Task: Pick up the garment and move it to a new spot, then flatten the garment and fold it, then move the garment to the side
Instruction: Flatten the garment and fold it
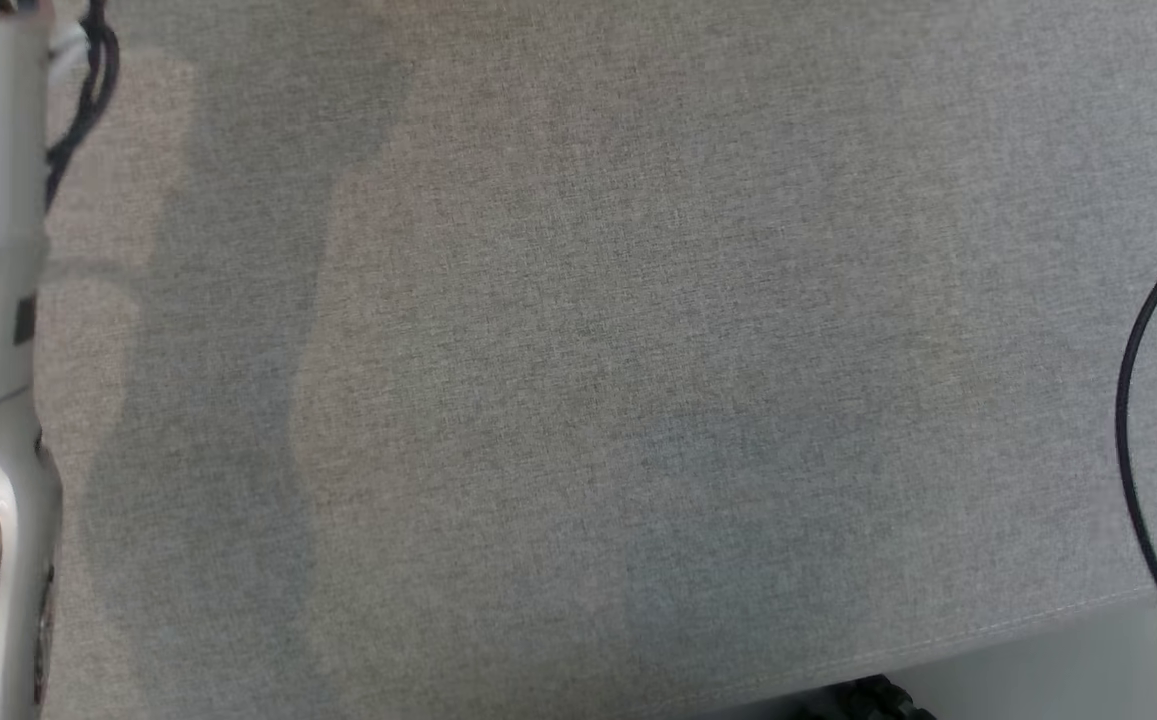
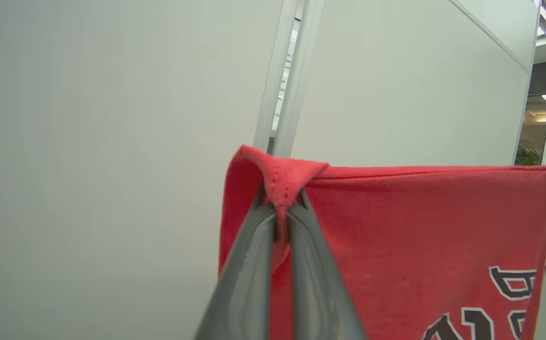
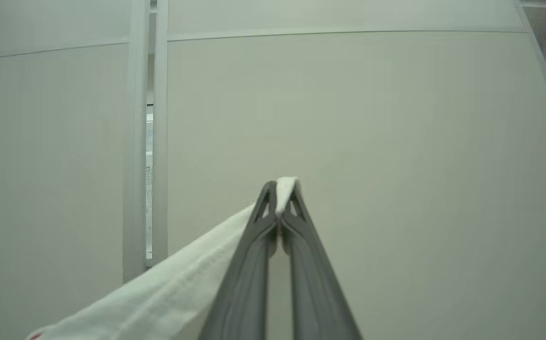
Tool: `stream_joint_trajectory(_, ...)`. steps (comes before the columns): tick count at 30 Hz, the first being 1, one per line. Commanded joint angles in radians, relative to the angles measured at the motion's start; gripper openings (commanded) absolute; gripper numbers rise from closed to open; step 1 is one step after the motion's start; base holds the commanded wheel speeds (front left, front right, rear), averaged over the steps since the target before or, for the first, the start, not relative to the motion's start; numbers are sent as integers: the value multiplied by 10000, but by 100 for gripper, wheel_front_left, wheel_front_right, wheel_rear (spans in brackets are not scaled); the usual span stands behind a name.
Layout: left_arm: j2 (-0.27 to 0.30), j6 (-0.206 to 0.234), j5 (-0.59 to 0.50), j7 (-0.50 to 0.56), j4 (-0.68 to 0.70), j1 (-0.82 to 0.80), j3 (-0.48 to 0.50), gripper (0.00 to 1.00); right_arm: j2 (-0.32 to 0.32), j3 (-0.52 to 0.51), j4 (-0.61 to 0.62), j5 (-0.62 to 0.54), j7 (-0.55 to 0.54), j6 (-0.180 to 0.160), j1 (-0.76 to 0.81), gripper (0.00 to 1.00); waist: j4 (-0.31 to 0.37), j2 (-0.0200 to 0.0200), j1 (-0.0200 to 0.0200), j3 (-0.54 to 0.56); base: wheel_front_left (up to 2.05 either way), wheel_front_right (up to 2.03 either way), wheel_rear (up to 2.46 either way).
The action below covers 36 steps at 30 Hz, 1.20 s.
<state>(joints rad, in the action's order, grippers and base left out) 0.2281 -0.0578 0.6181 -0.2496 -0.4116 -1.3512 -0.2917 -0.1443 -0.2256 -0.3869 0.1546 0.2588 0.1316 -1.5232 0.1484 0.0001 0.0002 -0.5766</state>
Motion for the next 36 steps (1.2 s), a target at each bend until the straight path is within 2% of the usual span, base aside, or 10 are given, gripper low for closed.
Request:
stream_joint_trajectory(1, -40, -94, -7, -115, 116, -399, 377, 0, -67, 14, 731, -160, 58, -20, -300, 0, 39, -1, -2, -290, 0, 0, 0)
stream_joint_trajectory(4, -325, -358, -78, -141, 501, -419, 921, 0, -117, 426, 1453, -242, 51, -20, 59, 0, -52, -1, -2, -523, 0, 0, 0)
stream_joint_trajectory(7, -520, -584, -124, -137, 494, 302, 1048, 0, -426, 915, 1393, -145, 60, -18, 649, 0, -157, -1, -2, -739, 0, 0, 0)
stream_joint_trajectory(14, -611, -728, 38, -142, 118, 2358, -100, 0, -1133, 1947, 649, 361, 62, -17, 2916, 0, -497, -1, -2, -814, 0, 0, 0)
stream_joint_trajectory(19, -274, -726, 560, -144, 263, 4372, -1090, 0, -1247, 1530, 91, 1000, -83, -18, 5447, 0, -656, -1, -2, -58, 0, 0, 0)
stream_joint_trajectory(24, 56, -726, 739, -145, 515, 6166, -1479, 0, -989, 761, 350, 1237, -1303, -18, 7633, 0, -659, -1, -2, 1043, 0, 0, 0)
stream_joint_trajectory(30, 337, -727, 995, -147, 155, 7834, -2245, 0, 67, -488, 1598, 859, -3616, -20, 10063, 0, -698, -1, -2, 2339, 0, 0, 0)
stream_joint_trajectory(36, 381, -727, 1251, -146, -385, 8656, -2507, 0, 765, -1237, 2952, 479, -5960, -20, 11900, 0, -744, -1, -2, 3121, 0, 0, 0)
